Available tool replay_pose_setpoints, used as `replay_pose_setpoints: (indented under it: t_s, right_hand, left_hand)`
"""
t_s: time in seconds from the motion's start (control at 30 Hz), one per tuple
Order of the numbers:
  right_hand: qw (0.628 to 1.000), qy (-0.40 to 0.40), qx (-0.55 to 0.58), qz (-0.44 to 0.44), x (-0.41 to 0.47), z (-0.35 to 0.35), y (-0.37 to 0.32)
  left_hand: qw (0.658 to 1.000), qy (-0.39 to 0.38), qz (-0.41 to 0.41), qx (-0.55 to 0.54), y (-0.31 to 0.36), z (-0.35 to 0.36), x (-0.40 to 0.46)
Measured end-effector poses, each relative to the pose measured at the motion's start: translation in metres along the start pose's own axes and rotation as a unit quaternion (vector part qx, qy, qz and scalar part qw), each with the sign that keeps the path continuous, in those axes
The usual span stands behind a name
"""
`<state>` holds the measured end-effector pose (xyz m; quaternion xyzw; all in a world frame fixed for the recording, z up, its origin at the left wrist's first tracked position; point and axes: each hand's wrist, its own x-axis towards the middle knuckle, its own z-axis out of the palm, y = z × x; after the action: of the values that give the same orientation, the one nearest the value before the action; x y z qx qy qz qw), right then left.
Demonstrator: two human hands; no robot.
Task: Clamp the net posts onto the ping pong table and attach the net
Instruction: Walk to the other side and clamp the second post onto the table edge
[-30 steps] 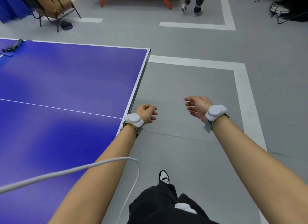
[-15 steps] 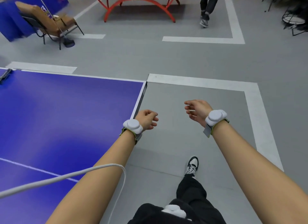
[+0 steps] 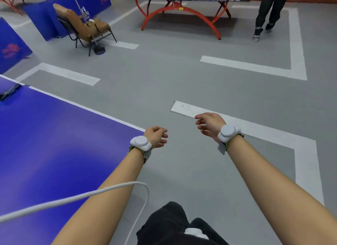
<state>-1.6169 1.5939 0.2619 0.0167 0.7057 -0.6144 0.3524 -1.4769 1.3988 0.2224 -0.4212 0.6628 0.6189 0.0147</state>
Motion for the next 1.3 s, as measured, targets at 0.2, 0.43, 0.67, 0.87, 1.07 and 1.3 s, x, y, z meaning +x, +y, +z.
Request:
replay_pose_setpoints:
  t_s: [0.2,0.43,0.67,0.87,1.07,1.3]
  right_hand:
    - [0.999,-0.015,-0.026,0.015,0.117,-0.016,-0.054]
    - [0.992,-0.047,-0.117,0.000,0.272,0.030,-0.163]
    - [0.972,-0.125,-0.196,-0.035,0.385,0.125,-0.240]
    - [0.935,-0.243,-0.258,-0.007,0.481,0.241,-0.259]
    - [0.883,-0.359,-0.300,0.030,0.570,0.358,-0.284]
    - [0.816,-0.472,-0.330,0.034,0.613,0.499,-0.345]
  left_hand:
    - [0.999,0.004,-0.017,-0.036,0.059,0.026,0.110]
    - [0.995,0.004,-0.031,-0.097,0.148,0.022,0.247]
    - [0.986,0.088,-0.019,-0.142,0.211,-0.051,0.343]
    - [0.961,0.192,-0.045,-0.193,0.218,-0.129,0.409]
    - [0.896,0.358,-0.082,-0.251,0.206,-0.205,0.457]
    - [0.807,0.485,-0.126,-0.314,0.226,-0.290,0.474]
